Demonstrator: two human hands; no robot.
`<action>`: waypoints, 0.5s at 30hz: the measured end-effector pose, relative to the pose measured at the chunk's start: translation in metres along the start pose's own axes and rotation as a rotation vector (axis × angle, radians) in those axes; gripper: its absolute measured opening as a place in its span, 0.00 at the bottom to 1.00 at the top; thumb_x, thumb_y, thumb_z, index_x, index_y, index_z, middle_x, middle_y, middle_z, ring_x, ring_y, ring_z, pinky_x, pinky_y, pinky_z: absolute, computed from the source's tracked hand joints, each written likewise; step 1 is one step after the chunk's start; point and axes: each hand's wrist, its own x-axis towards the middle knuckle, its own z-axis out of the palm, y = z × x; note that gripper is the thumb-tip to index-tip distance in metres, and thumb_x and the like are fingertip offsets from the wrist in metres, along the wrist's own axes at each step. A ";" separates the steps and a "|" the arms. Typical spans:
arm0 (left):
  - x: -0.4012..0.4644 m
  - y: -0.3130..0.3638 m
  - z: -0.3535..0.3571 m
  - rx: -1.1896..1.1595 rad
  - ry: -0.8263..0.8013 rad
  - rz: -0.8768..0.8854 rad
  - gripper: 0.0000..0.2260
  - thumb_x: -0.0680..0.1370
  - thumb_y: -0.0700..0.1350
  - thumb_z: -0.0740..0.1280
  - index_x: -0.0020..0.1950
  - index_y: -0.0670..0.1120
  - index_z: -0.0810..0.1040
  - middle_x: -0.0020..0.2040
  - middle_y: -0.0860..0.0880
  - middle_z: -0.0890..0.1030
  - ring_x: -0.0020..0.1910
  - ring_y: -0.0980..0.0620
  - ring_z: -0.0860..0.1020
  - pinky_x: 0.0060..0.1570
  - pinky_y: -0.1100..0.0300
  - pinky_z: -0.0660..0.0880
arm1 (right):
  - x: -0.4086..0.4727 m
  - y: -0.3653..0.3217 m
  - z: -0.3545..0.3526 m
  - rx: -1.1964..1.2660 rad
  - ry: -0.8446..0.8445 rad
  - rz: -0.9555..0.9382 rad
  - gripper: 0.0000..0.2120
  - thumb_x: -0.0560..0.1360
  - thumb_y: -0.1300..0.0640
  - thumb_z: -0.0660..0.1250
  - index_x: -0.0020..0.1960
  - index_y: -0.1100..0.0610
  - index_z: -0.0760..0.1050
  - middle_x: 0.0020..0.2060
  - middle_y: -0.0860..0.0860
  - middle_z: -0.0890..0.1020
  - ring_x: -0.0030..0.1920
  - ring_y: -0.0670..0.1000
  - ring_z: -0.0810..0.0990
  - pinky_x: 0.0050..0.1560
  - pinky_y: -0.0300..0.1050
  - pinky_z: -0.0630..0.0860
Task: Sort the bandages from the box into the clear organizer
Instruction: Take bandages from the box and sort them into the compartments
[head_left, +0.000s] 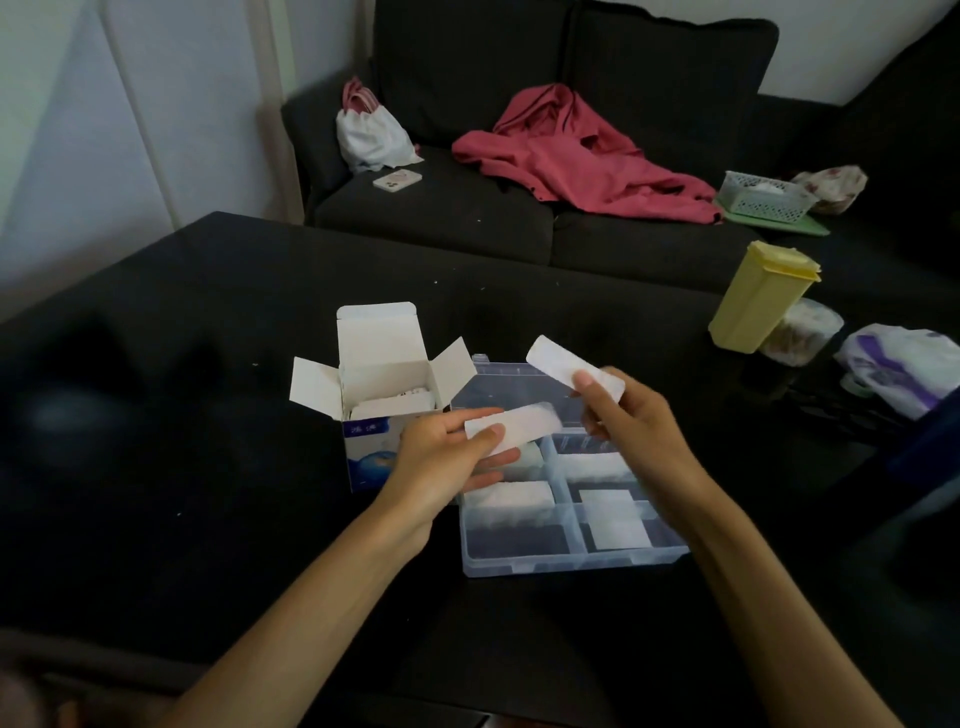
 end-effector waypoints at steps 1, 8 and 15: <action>0.000 0.000 -0.001 0.002 -0.002 -0.005 0.07 0.77 0.41 0.67 0.53 0.49 0.76 0.53 0.49 0.79 0.40 0.56 0.82 0.39 0.64 0.79 | 0.001 -0.002 -0.003 0.042 -0.026 0.046 0.09 0.75 0.47 0.63 0.48 0.52 0.76 0.43 0.46 0.77 0.44 0.47 0.76 0.38 0.33 0.72; 0.003 0.001 -0.001 -0.034 -0.175 -0.062 0.10 0.80 0.42 0.62 0.60 0.46 0.77 0.53 0.47 0.81 0.40 0.55 0.83 0.37 0.62 0.80 | 0.003 0.009 -0.007 -0.061 -0.113 0.141 0.11 0.67 0.53 0.74 0.42 0.59 0.78 0.42 0.47 0.81 0.43 0.46 0.81 0.39 0.35 0.76; 0.013 0.002 0.025 0.067 -0.221 -0.068 0.14 0.82 0.44 0.57 0.65 0.42 0.72 0.60 0.43 0.77 0.55 0.49 0.78 0.38 0.65 0.78 | 0.007 0.009 -0.014 0.039 -0.074 0.051 0.18 0.68 0.60 0.73 0.54 0.50 0.72 0.41 0.45 0.82 0.40 0.43 0.84 0.35 0.34 0.78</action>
